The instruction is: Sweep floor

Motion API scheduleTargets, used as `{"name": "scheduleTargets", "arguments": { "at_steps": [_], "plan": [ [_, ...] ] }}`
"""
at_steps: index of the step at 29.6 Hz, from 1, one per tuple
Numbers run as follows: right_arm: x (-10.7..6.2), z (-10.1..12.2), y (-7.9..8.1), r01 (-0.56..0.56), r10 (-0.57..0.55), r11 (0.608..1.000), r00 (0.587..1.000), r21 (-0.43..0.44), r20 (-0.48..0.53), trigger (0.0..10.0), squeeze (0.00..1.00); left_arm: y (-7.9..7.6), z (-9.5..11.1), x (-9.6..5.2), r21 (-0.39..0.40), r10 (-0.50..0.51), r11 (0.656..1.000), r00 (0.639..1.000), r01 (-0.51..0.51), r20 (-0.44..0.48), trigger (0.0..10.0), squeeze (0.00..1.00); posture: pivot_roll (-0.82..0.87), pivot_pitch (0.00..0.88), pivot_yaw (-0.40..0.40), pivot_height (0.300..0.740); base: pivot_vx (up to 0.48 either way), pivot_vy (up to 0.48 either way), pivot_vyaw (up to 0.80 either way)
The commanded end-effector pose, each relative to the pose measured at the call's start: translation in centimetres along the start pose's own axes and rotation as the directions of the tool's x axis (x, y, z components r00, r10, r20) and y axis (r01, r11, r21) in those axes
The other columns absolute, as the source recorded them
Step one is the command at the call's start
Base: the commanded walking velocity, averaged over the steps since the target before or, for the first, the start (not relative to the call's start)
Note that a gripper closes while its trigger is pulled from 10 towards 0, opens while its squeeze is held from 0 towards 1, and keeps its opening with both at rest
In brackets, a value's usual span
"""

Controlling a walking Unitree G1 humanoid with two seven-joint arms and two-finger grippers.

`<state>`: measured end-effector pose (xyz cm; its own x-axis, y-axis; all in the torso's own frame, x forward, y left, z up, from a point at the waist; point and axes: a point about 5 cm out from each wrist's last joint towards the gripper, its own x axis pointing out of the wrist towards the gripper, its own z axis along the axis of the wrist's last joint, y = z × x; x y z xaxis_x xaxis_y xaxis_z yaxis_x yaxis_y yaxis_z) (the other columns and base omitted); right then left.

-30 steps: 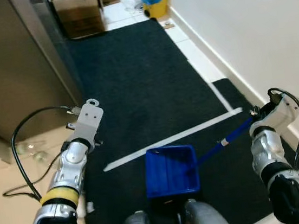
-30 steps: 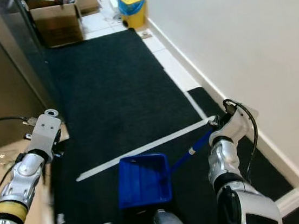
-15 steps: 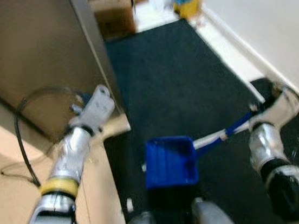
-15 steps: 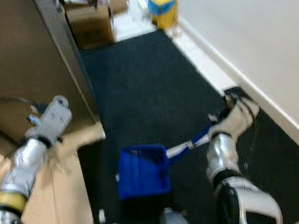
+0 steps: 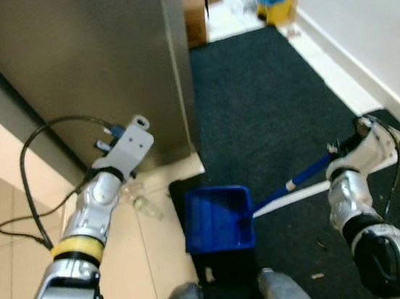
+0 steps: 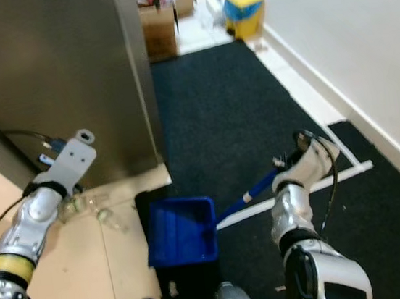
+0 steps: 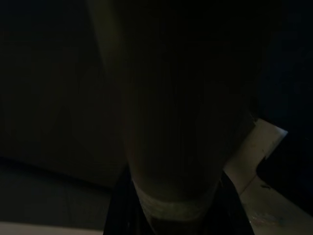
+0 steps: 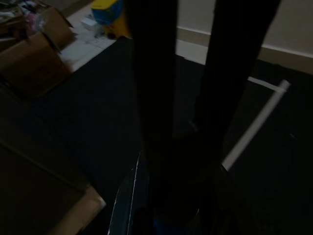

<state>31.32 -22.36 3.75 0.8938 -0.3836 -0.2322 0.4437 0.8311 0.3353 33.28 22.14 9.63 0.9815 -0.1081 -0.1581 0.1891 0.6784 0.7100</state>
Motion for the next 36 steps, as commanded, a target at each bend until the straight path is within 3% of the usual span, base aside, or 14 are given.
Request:
{"name": "scheduleTargets", "arguments": {
  "at_steps": [1, 6, 15, 20, 26, 30, 36],
  "plan": [
    [0.0, 0.1, -0.4, 0.011, -0.011, 1.000, 1.000, -0.002, 0.004, 10.0, 0.00, 0.8, 0.6, 0.3, 0.062, -0.001, 0.998, 0.999, -0.001, 0.037, 10.0, 0.00, 0.16, 0.028, -0.057, 0.740, 0.000, 0.480, -0.80],
    [-0.1, 0.2, -1.1, 0.039, -0.039, 0.999, 0.999, -0.019, 0.017, 10.0, 0.00, 0.1, 1.7, 0.7, 0.030, -0.037, 0.999, 0.996, 0.035, 0.083, 10.0, 0.00, 0.16, 0.028, -0.057, 0.740, 0.000, 0.480, -0.73],
    [-0.1, 0.3, -2.0, 0.073, -0.073, 0.997, 0.997, -0.037, 0.016, 10.0, 0.00, -2.2, 2.2, 0.7, -0.044, -0.107, 0.993, 0.989, 0.112, 0.102, 10.0, 0.00, 0.16, 0.037, -0.059, 0.740, 0.000, 0.000, 0.00],
    [0.0, 0.5, -2.4, 0.088, -0.087, 0.995, 0.996, -0.043, 0.020, 10.0, 0.00, -2.3, 1.9, 0.7, -0.070, -0.099, 0.992, 0.992, 0.104, 0.080, 10.0, 0.00, 0.15, 0.041, -0.058, 0.740, 0.000, 0.000, 0.00],
    [-0.1, 0.5, -3.1, 0.106, -0.105, 0.993, 0.994, -0.048, 0.025, 10.0, 0.00, -2.3, 1.8, 0.9, -0.021, -0.105, 0.994, 0.992, 0.106, 0.065, 10.0, 0.00, 0.15, 0.048, -0.056, 0.740, 0.000, -0.400, 0.00],
    [-0.2, 0.4, -3.4, 0.114, -0.113, 0.992, 0.993, -0.051, 0.027, 10.0, 0.00, -2.1, 1.6, 0.9, -0.080, -0.066, 0.994, 0.997, 0.070, 0.051, 10.0, 0.00, 0.15, 0.049, -0.053, 0.740, 0.000, -0.318, 0.00],
    [-0.2, 0.5, -3.3, 0.115, -0.114, 0.992, 0.993, -0.045, 0.033, 10.0, 0.00, -1.6, 1.4, 1.0, -0.057, -0.036, 0.998, 0.998, 0.038, 0.046, 10.0, 0.00, 0.15, 0.047, -0.052, 0.740, 0.000, 0.000, 0.00]
  ]
}}
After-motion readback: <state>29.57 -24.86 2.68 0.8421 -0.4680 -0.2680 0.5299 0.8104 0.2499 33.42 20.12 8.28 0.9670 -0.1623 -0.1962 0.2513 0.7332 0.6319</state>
